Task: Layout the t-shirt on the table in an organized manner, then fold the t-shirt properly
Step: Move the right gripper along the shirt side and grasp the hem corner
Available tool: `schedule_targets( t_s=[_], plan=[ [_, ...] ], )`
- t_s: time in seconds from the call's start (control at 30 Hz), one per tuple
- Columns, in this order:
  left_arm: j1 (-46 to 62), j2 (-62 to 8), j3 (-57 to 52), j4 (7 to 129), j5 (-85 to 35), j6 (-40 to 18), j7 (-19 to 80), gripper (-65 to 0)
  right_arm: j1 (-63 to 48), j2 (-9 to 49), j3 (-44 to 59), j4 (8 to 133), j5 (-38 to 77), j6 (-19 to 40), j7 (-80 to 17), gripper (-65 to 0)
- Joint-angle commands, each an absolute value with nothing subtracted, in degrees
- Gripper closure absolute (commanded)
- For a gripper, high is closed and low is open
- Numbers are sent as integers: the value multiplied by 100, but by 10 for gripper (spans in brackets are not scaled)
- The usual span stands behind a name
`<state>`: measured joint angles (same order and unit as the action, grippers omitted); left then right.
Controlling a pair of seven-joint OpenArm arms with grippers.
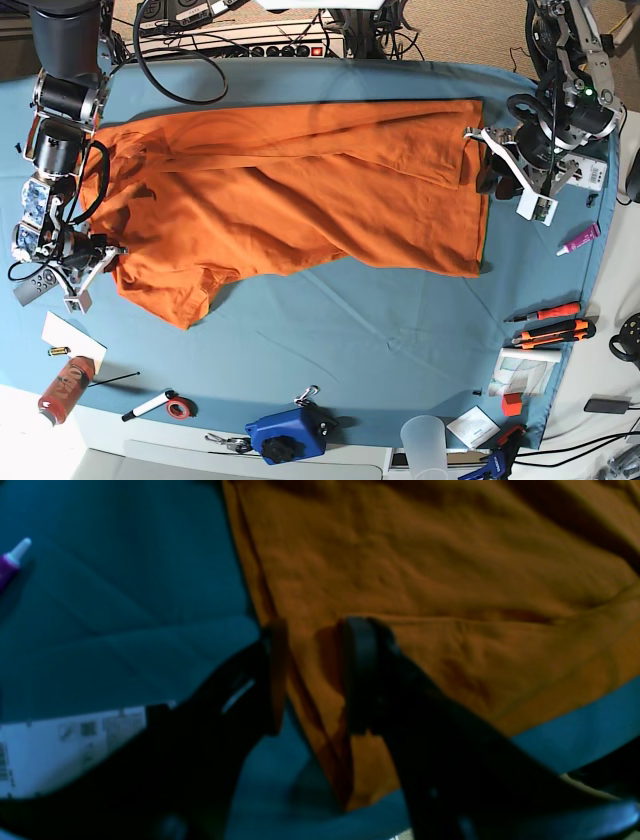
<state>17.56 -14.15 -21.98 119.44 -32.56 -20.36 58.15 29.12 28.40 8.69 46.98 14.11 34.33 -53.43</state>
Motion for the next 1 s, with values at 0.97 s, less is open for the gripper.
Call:
schedule_targets(
  t_s=[0.97],
  plan=[
    [1728, -1428, -2226, 12038, -3304, -2018, 5695, -200, 351, 3479, 2587, 7985, 3586, 3992, -7511, -176]
  ],
)
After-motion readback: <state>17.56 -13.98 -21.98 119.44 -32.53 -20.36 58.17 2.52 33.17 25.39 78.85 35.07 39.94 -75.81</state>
